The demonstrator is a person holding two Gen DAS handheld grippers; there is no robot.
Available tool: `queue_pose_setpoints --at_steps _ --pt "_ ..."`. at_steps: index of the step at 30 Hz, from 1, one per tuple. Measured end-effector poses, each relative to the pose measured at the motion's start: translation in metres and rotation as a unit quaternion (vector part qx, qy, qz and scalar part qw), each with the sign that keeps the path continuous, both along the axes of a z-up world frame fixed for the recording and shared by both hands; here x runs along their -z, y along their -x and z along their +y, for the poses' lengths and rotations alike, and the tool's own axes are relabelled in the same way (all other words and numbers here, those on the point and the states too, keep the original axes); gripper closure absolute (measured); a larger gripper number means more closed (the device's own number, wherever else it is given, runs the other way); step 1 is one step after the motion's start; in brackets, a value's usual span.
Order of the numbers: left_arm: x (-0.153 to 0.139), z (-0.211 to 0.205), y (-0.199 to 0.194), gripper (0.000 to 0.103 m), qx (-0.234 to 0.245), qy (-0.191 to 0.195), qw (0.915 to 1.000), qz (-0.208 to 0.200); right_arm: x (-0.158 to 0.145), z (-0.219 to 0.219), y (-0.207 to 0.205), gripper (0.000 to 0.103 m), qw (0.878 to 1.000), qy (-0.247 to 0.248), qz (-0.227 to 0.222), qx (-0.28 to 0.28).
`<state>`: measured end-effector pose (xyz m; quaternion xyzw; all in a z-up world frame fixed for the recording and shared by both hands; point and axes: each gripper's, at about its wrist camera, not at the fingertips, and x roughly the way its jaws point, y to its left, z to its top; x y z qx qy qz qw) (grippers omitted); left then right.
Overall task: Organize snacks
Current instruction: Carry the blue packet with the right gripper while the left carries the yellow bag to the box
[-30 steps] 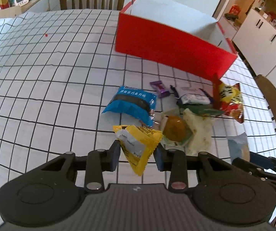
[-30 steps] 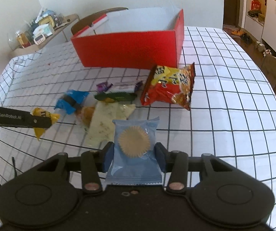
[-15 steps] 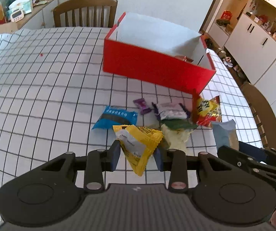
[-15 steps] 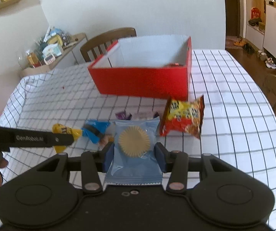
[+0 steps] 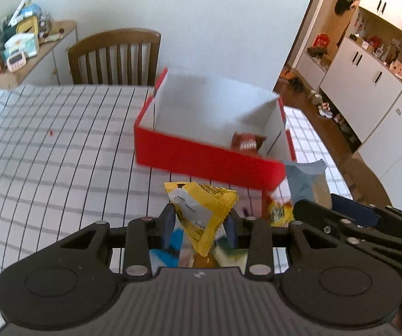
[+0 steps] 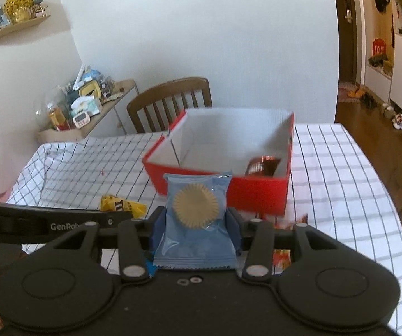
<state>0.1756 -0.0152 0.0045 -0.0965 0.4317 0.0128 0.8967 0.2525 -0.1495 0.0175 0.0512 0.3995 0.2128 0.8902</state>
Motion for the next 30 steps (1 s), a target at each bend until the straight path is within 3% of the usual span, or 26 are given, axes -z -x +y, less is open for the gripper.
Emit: queue_pose_setpoints --at_steps 16,30 --pt "-0.028 -0.006 -0.082 0.067 0.005 -0.042 0.9988 -0.026 -0.005 0.007 -0.075 0.058 1.000 0.024 -0.009 0.008" --pt "-0.006 -0.007 -0.154 0.067 0.020 -0.054 0.9983 -0.007 0.023 0.009 -0.147 0.058 0.998 0.055 0.014 0.008"
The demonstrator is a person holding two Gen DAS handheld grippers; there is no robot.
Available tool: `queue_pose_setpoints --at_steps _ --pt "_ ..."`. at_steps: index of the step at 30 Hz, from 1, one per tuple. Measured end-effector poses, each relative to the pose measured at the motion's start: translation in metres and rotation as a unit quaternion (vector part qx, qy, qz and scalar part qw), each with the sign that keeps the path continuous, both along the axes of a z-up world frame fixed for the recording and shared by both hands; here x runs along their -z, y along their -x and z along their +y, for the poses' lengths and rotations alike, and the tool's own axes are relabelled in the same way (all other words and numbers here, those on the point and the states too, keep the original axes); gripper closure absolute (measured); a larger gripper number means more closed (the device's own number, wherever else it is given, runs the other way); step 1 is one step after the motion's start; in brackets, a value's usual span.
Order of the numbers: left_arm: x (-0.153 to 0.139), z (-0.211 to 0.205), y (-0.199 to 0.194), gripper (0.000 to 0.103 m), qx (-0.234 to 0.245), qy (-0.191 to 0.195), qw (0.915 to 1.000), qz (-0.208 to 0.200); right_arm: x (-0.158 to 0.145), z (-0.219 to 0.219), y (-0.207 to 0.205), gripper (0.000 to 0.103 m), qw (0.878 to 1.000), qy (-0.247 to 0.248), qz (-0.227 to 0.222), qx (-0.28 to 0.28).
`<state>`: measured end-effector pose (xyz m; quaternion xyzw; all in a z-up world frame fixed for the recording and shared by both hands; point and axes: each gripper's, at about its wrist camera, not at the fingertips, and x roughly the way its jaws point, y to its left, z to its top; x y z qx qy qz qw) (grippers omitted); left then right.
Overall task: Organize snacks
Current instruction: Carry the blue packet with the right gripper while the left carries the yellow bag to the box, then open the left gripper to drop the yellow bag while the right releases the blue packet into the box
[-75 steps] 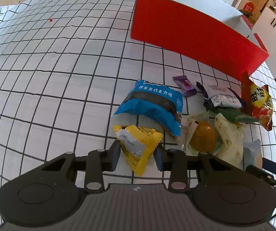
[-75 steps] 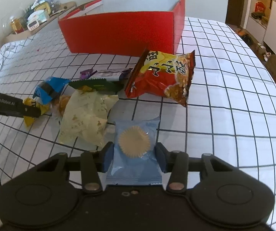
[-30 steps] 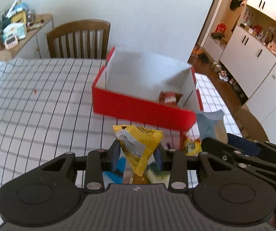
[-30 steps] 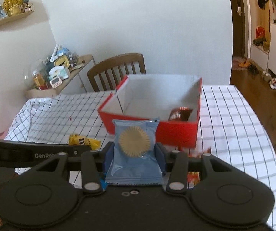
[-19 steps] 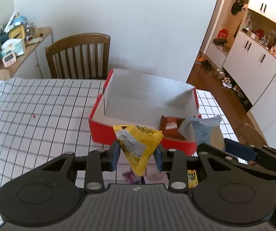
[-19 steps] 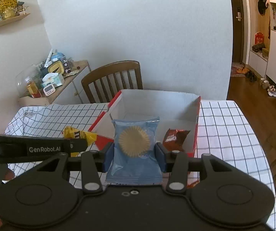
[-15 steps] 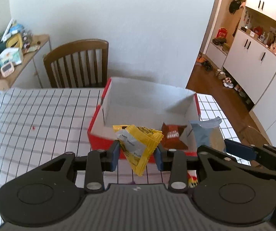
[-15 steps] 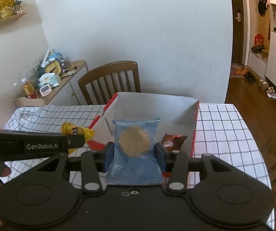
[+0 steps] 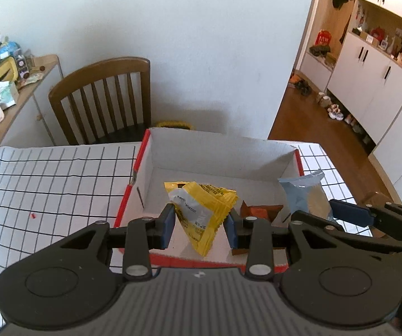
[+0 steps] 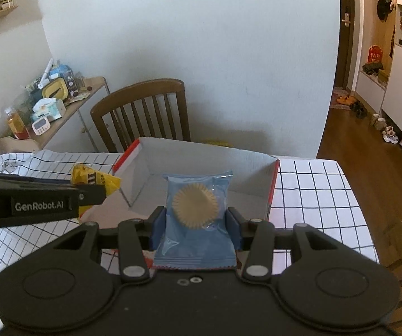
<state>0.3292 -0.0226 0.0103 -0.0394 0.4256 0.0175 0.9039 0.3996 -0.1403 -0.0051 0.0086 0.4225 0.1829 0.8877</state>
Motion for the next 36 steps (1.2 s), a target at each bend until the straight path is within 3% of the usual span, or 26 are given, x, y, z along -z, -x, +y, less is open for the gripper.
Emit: queue_pose_setpoints --at_steps 19,27,34,36 --pt "0.067 0.008 -0.073 0.067 -0.005 -0.014 0.9961 0.087 0.071 0.016 -0.062 0.057 0.996 0.031 0.089 0.001" --pt "0.091 0.003 -0.083 0.067 -0.004 -0.018 0.9930 0.117 0.084 0.025 -0.067 0.058 0.994 0.056 0.097 -0.015" --pt "0.105 0.000 -0.088 0.067 0.001 -0.014 0.9900 0.140 0.087 0.021 -0.068 0.058 0.993 0.047 0.103 -0.013" --pt "0.106 -0.001 -0.088 0.062 0.000 -0.009 0.9899 0.142 0.088 0.019 -0.067 0.058 0.993 0.044 0.105 -0.012"
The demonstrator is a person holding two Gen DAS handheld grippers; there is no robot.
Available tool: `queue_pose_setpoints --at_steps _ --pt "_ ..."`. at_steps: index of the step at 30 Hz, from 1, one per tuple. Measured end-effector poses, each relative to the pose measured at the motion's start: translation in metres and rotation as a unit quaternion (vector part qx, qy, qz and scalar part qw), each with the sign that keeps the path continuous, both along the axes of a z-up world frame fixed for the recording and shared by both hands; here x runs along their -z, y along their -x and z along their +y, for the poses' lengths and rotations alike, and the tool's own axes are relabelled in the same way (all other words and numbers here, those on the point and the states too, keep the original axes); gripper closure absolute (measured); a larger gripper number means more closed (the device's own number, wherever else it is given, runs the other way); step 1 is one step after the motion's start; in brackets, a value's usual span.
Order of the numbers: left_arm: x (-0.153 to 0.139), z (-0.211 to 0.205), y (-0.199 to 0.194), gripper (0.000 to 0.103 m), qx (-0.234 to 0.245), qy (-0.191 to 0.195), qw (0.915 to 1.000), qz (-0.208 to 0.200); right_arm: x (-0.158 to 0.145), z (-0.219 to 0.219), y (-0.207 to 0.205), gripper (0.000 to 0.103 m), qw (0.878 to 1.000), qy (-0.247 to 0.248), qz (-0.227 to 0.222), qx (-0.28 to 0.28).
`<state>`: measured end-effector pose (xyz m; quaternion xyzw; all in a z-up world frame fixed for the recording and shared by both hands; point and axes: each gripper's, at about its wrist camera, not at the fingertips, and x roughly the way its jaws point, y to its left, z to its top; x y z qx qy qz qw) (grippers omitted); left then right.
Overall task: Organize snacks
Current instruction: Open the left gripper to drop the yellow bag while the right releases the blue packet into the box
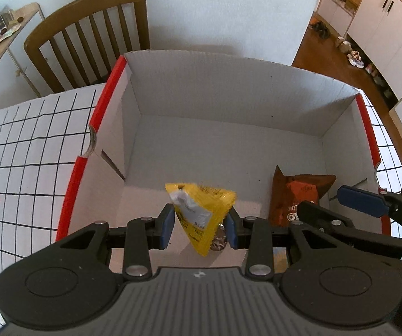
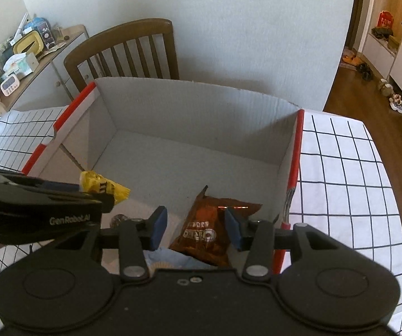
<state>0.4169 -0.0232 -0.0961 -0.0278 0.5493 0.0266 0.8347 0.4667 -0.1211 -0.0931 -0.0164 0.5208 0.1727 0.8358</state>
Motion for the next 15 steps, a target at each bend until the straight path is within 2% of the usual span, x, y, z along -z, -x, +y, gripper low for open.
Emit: queue_pose_setpoints --at_steps 3,5,9,15 --pt "-0.001 0.002 0.001 0.052 -0.007 0.007 0.9999 0.002 0.001 -0.001 0.000 0.058 1.000 -0.001 0.003 0.004" --pt "-0.002 0.005 0.002 0.050 -0.010 0.014 0.9999 0.001 0.001 -0.002 0.000 0.057 1.000 -0.003 0.004 0.006" --pt "-0.010 0.009 0.008 0.048 -0.015 0.022 0.9996 -0.008 -0.002 -0.006 0.003 0.055 1.000 -0.013 0.006 0.009" --pt "-0.024 0.013 0.021 0.047 -0.017 0.023 0.9993 -0.023 -0.015 -0.008 0.012 0.045 1.000 -0.024 -0.004 0.011"
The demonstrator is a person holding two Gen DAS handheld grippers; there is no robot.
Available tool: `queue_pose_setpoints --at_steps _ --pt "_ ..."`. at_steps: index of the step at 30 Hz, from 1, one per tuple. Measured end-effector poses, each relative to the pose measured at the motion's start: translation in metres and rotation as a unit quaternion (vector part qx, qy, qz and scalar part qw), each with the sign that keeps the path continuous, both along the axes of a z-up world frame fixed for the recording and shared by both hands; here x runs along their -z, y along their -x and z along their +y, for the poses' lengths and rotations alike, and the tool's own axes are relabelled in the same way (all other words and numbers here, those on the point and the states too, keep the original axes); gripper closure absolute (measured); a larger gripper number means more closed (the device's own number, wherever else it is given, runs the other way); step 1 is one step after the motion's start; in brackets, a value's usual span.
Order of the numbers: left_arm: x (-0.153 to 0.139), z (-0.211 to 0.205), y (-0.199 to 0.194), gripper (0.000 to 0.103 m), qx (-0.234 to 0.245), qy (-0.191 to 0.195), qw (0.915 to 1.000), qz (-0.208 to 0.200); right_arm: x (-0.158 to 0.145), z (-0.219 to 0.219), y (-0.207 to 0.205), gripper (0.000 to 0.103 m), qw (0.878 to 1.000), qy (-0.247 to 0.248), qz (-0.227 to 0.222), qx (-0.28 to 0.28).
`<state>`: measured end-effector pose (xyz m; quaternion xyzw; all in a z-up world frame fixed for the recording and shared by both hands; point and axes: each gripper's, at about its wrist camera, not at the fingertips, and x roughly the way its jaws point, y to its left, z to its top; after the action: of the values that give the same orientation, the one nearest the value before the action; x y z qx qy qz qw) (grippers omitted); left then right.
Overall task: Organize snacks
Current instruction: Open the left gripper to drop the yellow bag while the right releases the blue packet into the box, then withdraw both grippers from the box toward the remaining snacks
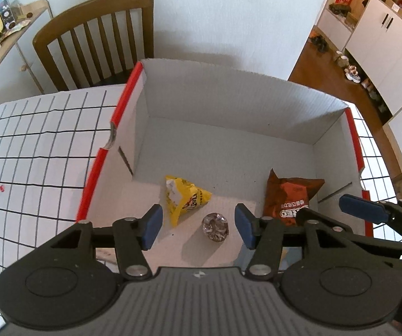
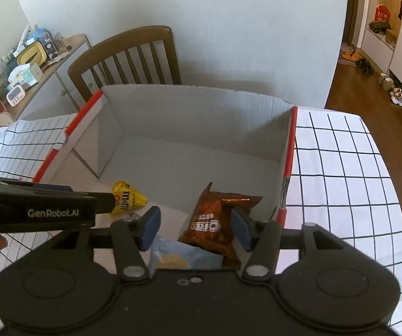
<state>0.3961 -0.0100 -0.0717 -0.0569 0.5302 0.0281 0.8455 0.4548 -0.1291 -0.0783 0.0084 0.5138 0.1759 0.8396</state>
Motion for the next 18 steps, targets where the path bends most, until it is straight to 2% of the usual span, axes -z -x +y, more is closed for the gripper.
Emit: queue_pose_setpoints --at_steps 7,11,15,18 --pt "-0.026 0.004 0.022 0.047 0.002 0.004 0.9996 -0.027 -0.025 -0.003 0.015 0.039 1.000 -0.012 -0.021 0.001" --pt "-0.041 0.004 0.037 0.047 0.004 0.005 0.9991 -0.043 -0.039 -0.005 0.026 0.032 0.999 -0.020 -0.033 0.004" --pt "-0.055 0.004 0.052 0.046 0.004 0.009 0.9983 -0.058 -0.051 -0.010 0.035 0.030 0.999 -0.027 -0.043 0.005" --pt "-0.065 0.003 0.064 0.041 0.004 0.013 0.9975 -0.070 -0.060 -0.012 0.044 0.026 0.998 -0.034 -0.051 0.006"
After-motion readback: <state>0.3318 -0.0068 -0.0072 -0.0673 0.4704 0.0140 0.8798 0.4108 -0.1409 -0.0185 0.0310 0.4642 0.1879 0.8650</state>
